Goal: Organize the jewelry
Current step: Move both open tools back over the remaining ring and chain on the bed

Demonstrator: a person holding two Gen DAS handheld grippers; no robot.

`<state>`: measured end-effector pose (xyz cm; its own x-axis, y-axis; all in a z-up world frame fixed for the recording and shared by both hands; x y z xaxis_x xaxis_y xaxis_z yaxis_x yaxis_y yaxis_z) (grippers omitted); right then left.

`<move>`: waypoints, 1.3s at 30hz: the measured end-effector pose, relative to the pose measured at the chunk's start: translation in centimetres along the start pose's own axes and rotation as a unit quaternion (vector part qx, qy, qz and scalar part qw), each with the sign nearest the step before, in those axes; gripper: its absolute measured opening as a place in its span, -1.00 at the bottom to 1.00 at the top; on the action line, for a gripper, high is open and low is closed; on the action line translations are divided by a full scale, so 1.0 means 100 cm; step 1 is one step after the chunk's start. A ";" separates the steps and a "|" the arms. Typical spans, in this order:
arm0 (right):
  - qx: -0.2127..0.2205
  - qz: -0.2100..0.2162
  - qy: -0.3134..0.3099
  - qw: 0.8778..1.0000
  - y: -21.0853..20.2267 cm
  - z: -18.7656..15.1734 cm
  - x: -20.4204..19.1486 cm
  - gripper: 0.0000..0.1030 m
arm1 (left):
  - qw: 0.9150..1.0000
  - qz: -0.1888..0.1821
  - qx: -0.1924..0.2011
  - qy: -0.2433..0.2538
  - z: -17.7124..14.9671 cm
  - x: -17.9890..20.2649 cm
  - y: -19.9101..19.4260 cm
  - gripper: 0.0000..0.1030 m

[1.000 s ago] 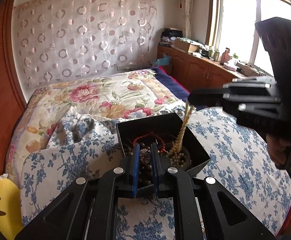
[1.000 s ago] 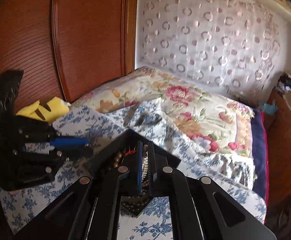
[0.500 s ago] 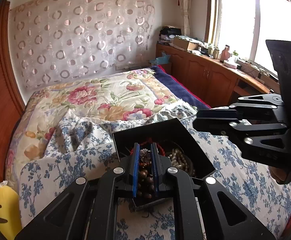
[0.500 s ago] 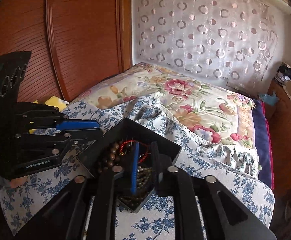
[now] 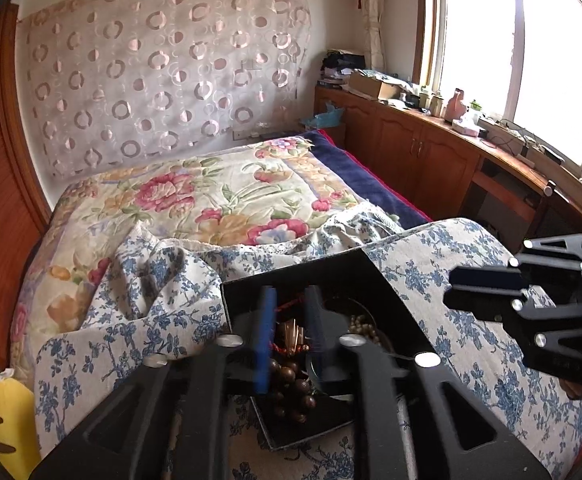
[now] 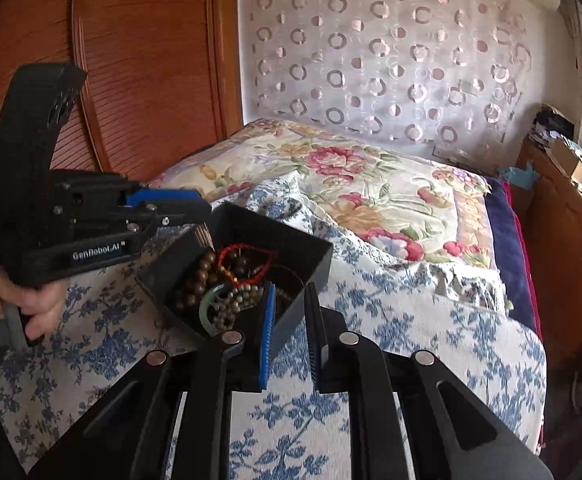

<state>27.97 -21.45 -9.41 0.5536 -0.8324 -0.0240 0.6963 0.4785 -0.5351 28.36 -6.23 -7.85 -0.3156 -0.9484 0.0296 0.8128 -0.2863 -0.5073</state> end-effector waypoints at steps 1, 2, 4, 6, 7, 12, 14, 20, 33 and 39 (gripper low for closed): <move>0.000 0.001 0.002 1.000 -0.001 -0.002 0.001 -0.68 | 1.000 0.000 0.002 -0.001 0.001 0.000 0.000 -0.30; 0.000 0.002 0.005 1.000 -0.003 -0.005 0.001 -0.68 | 1.000 0.000 0.005 -0.001 0.001 0.000 -0.001 -0.26; 0.000 0.002 0.010 1.000 -0.007 -0.011 0.000 -0.68 | 1.000 0.001 0.005 -0.002 0.000 0.000 -0.003 -0.25; -0.001 0.007 0.015 1.000 -0.011 -0.017 -0.005 -0.68 | 1.000 0.001 0.006 -0.003 -0.004 0.000 -0.009 -0.20; -0.002 0.010 0.016 1.000 -0.014 -0.022 -0.008 -0.68 | 1.000 0.000 0.007 -0.004 -0.007 0.000 -0.013 -0.15; -0.010 0.027 0.024 0.999 -0.023 -0.041 -0.027 -0.68 | 1.000 -0.002 0.006 0.000 -0.027 0.002 -0.034 0.11; -0.016 0.034 0.026 0.999 -0.025 -0.050 -0.036 -0.68 | 1.000 0.001 0.004 0.000 -0.037 0.001 -0.041 0.16; -0.041 0.048 0.017 0.998 -0.020 -0.075 -0.064 -0.45 | 1.000 0.002 -0.018 -0.013 -0.070 -0.005 -0.058 0.29; -0.086 0.075 -0.018 0.993 -0.017 -0.108 -0.107 -0.30 | 0.997 0.003 -0.067 -0.029 -0.127 -0.005 -0.074 0.32; -0.093 0.075 -0.037 0.992 -0.017 -0.112 -0.117 -0.29 | 0.996 -0.001 -0.081 -0.026 -0.140 0.000 -0.076 0.32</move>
Point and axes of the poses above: each gripper's, at about its wrist camera, not at the fingertips, and y roughly the way its jaws point, x to its right, z to its top, the point moved 6 cm from there along y, roughly the way its jaws point, and after that the axes turned 9 degrees about x, right-handed, at the moved point
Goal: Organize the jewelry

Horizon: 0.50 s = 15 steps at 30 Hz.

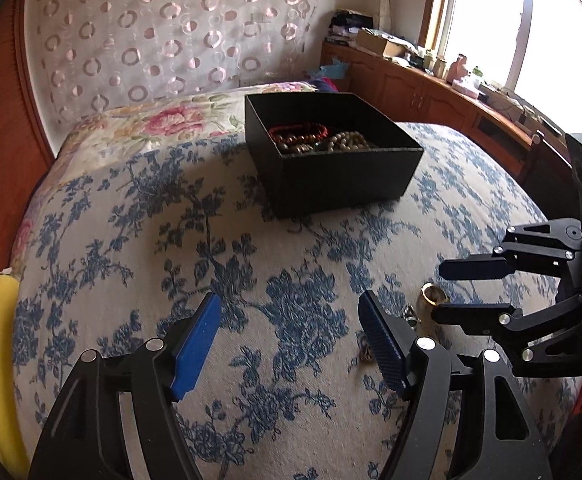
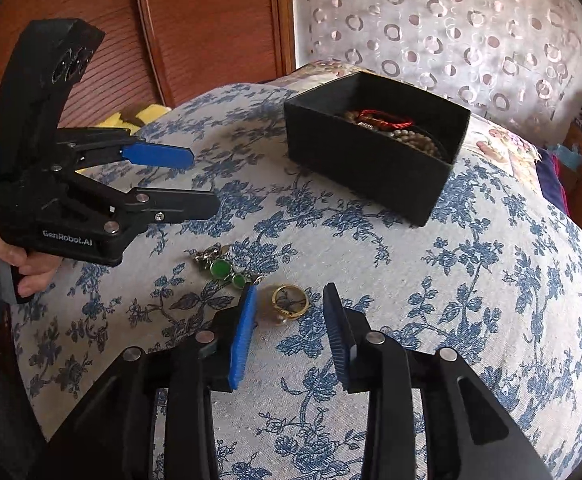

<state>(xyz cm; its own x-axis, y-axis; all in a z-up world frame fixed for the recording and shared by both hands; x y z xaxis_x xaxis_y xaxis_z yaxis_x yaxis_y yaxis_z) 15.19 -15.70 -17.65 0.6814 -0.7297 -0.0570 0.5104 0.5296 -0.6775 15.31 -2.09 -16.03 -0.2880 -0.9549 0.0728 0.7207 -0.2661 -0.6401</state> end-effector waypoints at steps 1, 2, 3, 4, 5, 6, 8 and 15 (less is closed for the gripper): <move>-0.002 -0.004 -0.007 1.000 0.000 -0.001 -0.002 -0.29 | 1.000 -0.001 -0.001 0.001 -0.001 0.001 -0.001 0.32; -0.003 -0.006 -0.012 1.000 0.000 -0.002 -0.003 -0.29 | 1.000 -0.002 -0.002 0.001 -0.001 0.003 -0.001 0.32; -0.006 -0.010 -0.018 1.000 0.001 -0.004 -0.004 -0.29 | 1.000 -0.004 -0.004 0.002 -0.003 0.005 -0.001 0.33; -0.005 -0.013 -0.022 1.000 0.000 -0.004 -0.005 -0.32 | 1.000 -0.005 -0.004 0.003 -0.003 0.006 -0.001 0.32; -0.005 -0.014 -0.026 1.000 0.000 -0.005 -0.006 -0.44 | 1.000 -0.008 -0.006 0.005 -0.005 0.009 -0.002 0.32; -0.004 -0.011 -0.028 1.000 -0.002 -0.006 -0.006 -0.62 | 1.000 -0.010 -0.007 0.006 -0.006 0.011 -0.002 0.32; -0.004 -0.009 -0.029 1.000 -0.005 -0.007 -0.007 -0.63 | 1.000 -0.015 -0.010 0.009 -0.007 0.016 -0.002 0.32; 0.008 -0.016 -0.014 1.000 -0.016 -0.008 0.008 -0.76 | 0.999 -0.031 -0.019 0.023 -0.013 0.037 0.002 0.32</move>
Point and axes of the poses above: each gripper's, at about its wrist camera, not at the fingertips, and y roughly the way its jaws point, x to its right, z to its top, the point moved 6 cm from there along y, roughly the way its jaws point, and after that the axes turned 9 degrees about x, right-handed, at the moved point
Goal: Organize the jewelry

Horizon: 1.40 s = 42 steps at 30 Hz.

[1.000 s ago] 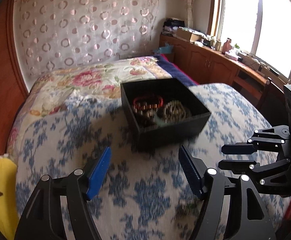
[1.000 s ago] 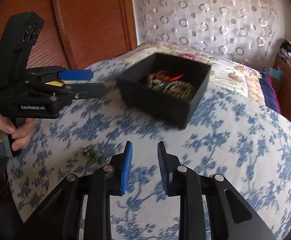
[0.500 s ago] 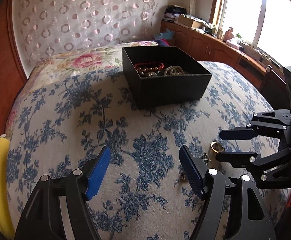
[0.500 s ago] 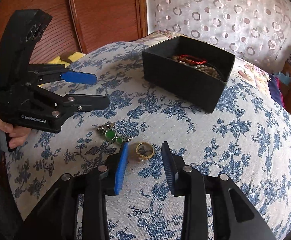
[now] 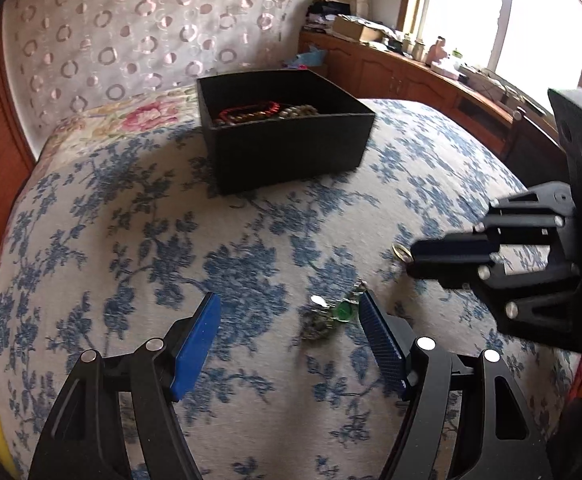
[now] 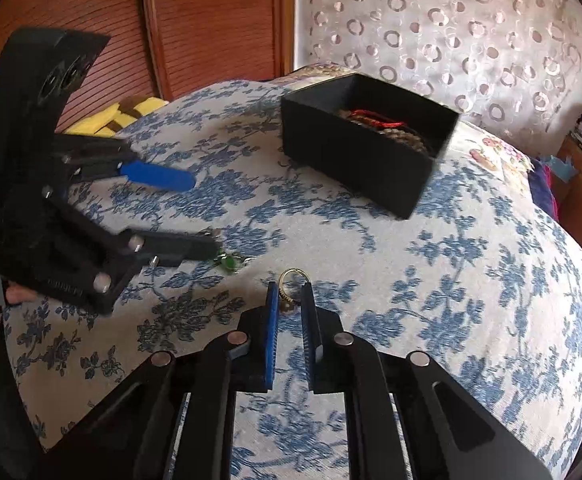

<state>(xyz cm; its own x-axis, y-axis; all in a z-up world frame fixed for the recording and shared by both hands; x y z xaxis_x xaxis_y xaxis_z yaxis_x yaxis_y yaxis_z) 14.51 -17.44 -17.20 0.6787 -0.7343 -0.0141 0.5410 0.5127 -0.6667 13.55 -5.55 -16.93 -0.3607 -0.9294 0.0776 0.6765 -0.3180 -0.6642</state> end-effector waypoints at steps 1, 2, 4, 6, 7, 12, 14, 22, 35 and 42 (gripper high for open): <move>0.001 -0.001 0.003 1.000 -0.001 0.000 0.003 -0.76 | 1.000 -0.002 -0.001 0.003 0.000 0.003 0.000 0.32; 0.001 -0.001 0.006 1.000 -0.002 0.000 0.005 -0.76 | 1.000 -0.003 -0.002 0.007 -0.001 0.006 0.001 0.32; 0.002 -0.003 0.007 1.000 -0.003 -0.001 0.007 -0.76 | 1.000 -0.002 -0.003 0.016 -0.001 0.011 0.002 0.32; 0.006 -0.005 0.009 1.000 -0.005 -0.001 0.010 -0.76 | 1.000 0.000 -0.004 0.024 -0.001 0.014 0.003 0.30; 0.009 -0.005 0.012 1.000 -0.007 -0.001 0.011 -0.76 | 1.000 -0.001 -0.005 0.028 -0.001 0.016 0.003 0.26; 0.016 -0.007 0.021 1.000 -0.010 0.001 0.015 -0.76 | 0.999 0.007 -0.003 0.052 0.000 0.022 0.005 -0.10; 0.017 -0.008 0.022 1.000 -0.011 0.001 0.016 -0.76 | 0.998 0.005 -0.001 0.055 0.000 0.023 0.004 -0.22; 0.018 -0.009 0.028 0.999 -0.012 0.000 0.020 -0.76 | 0.998 0.000 0.001 0.055 0.001 0.024 0.004 -0.79; 0.028 -0.009 0.025 0.999 -0.011 0.016 0.024 -0.76 | 0.999 0.017 0.030 -0.009 0.023 -0.011 -0.005 -0.86; 0.043 -0.012 0.019 0.999 -0.011 0.037 0.031 -0.76 | 0.998 0.021 0.061 -0.021 0.050 -0.025 -0.016 -0.86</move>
Point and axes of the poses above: each gripper's, at about its wrist camera, not at the fingertips, and y roughly the way its jaws point, x to its right, z to its top, the point moved 6 cm from there along y, roughly the way its jaws point, and after that the axes turned 9 degrees about x, right-handed, at the moved point
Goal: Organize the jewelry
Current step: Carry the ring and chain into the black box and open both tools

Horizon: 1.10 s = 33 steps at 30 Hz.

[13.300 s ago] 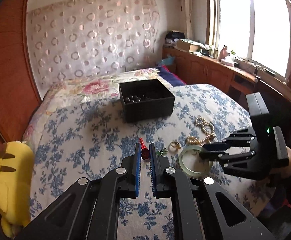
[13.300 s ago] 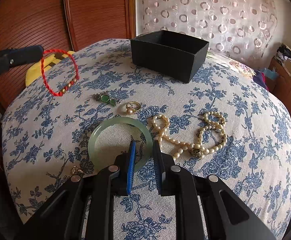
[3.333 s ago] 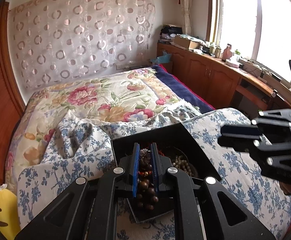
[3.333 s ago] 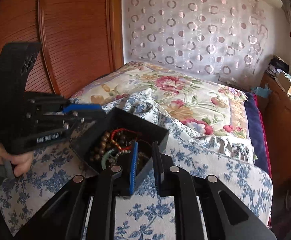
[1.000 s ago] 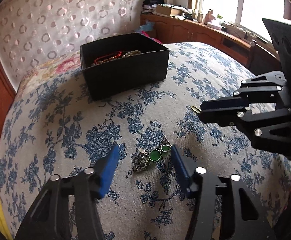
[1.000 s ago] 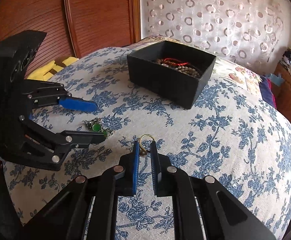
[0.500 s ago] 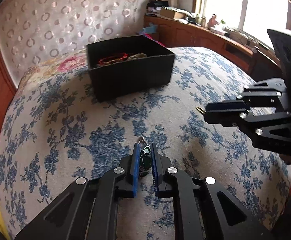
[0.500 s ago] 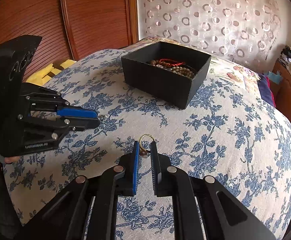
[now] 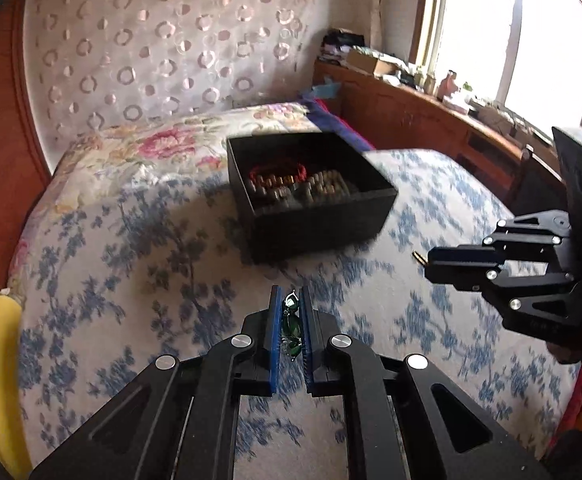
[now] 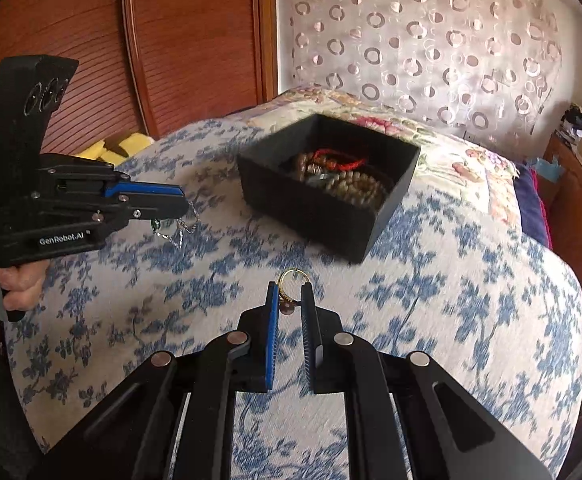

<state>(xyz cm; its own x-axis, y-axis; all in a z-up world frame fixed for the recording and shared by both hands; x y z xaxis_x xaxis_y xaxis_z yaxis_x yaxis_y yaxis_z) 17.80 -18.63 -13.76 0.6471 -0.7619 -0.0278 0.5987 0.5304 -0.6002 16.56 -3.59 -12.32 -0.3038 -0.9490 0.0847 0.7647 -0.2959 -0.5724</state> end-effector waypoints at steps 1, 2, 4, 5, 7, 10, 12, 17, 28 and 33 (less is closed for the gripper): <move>0.004 0.000 0.000 1.000 0.000 0.005 0.002 -0.76 | 1.000 0.002 0.006 0.000 0.007 -0.002 -0.001 -0.86; 0.008 -0.001 0.000 1.000 0.001 0.011 0.005 -0.76 | 1.000 0.005 0.010 0.001 0.011 -0.004 -0.002 -0.86; 0.016 -0.005 -0.003 1.000 0.001 0.021 0.009 -0.76 | 1.000 0.008 0.018 0.001 0.021 -0.006 -0.002 -0.86; 0.021 -0.007 -0.005 1.000 0.002 0.028 0.012 -0.76 | 1.000 0.010 0.024 0.002 0.028 -0.007 -0.002 -0.86; 0.029 -0.007 -0.007 1.000 0.004 0.039 0.016 -0.76 | 0.999 0.010 0.032 0.002 0.038 -0.008 -0.003 -0.86; 0.038 -0.007 -0.005 0.999 0.009 0.054 0.025 -0.76 | 0.999 0.011 0.044 0.003 0.054 -0.010 -0.001 -0.86; 0.039 -0.007 -0.005 0.999 0.014 0.061 0.029 -0.76 | 0.999 0.011 0.051 0.004 0.064 -0.010 0.002 -0.86; 0.037 -0.008 -0.006 0.999 0.029 0.070 0.036 -0.74 | 0.998 0.010 0.057 0.009 0.081 -0.009 0.013 -0.85; 0.039 -0.023 0.011 0.999 0.039 0.072 0.056 -0.53 | 0.999 0.009 0.051 0.016 0.097 -0.006 0.041 -0.85; 0.041 -0.031 0.020 0.998 0.034 0.066 0.061 -0.53 | 0.998 0.007 0.052 0.019 0.105 -0.001 0.049 -0.85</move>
<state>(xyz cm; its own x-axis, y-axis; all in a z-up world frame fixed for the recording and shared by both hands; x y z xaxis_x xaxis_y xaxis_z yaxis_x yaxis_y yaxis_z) 26.91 -19.03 -10.71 0.5896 -0.8073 -0.0249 0.6750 0.5094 -0.5337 26.33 -6.06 -6.52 -0.3127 -0.9488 0.0457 0.8233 -0.2947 -0.4851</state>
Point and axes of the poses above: each gripper's, at about its wrist camera, not at the fingertips, and y roughly the way its jaws point, x to its right, z to its top, the point moved 6 cm from there along y, roughly the way its jaws point, and after that the axes turned 9 degrees about x, right-handed, at the moved point
